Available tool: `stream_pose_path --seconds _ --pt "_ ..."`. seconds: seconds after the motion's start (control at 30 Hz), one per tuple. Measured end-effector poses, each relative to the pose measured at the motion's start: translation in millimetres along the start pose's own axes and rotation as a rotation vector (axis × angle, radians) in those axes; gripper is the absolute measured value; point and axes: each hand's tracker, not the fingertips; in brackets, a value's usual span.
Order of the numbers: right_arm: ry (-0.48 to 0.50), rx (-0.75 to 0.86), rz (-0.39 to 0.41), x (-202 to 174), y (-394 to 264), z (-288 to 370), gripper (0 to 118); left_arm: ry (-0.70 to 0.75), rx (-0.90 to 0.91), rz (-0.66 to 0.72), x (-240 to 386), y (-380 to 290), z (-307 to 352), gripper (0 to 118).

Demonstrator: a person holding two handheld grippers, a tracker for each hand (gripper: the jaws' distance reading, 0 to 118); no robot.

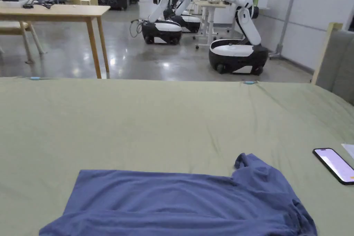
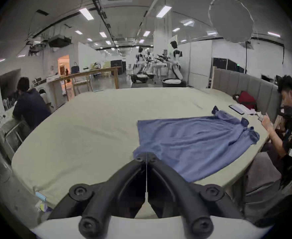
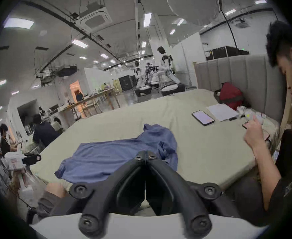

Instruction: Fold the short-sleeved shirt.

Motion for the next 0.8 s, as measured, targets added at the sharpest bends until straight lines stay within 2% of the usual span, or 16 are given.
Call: stream_pose_path --seconds 0.17,0.3,0.33,0.37,0.4,0.43,0.47,0.63,0.7,0.73,0.8 --pt "0.027 -0.011 0.011 -2 8 -9 0 -0.072 0.045 -0.012 9 74 -62 0" --pt "0.041 -0.012 0.029 -9 6 -16 0 -0.078 -0.085 -0.058 5 110 -176 0" --pt "0.034 -0.012 0.031 -8 6 -17 0 -0.089 -0.127 -0.048 2 113 -202 17" --pt "0.031 -0.016 0.028 -10 4 -17 0 -0.083 -0.166 -0.04 -4 114 -231 49" --pt "0.028 -0.022 0.016 -9 3 -18 0 -0.087 -0.215 -0.023 -9 114 -257 93" --pt "0.024 -0.027 0.004 -7 3 -19 0 -0.072 -0.273 -0.022 -11 114 -279 118" --pt "0.02 -0.035 -0.007 -6 2 -21 0 -0.055 -0.379 -0.035 -17 110 -302 114" --pt "-0.036 -0.065 -0.003 0 -1 -26 0 -0.014 -0.449 -0.058 -12 101 -353 114" --pt "-0.05 -0.08 -0.006 1 -1 -31 0 -0.032 -0.513 -0.072 -19 83 -366 109" --pt "-0.048 -0.082 -0.009 1 -1 -32 0 -0.026 -0.505 -0.081 -16 77 -367 95" --pt "-0.042 -0.087 -0.011 0 -2 -34 0 -0.071 -0.473 -0.087 -11 71 -359 77"
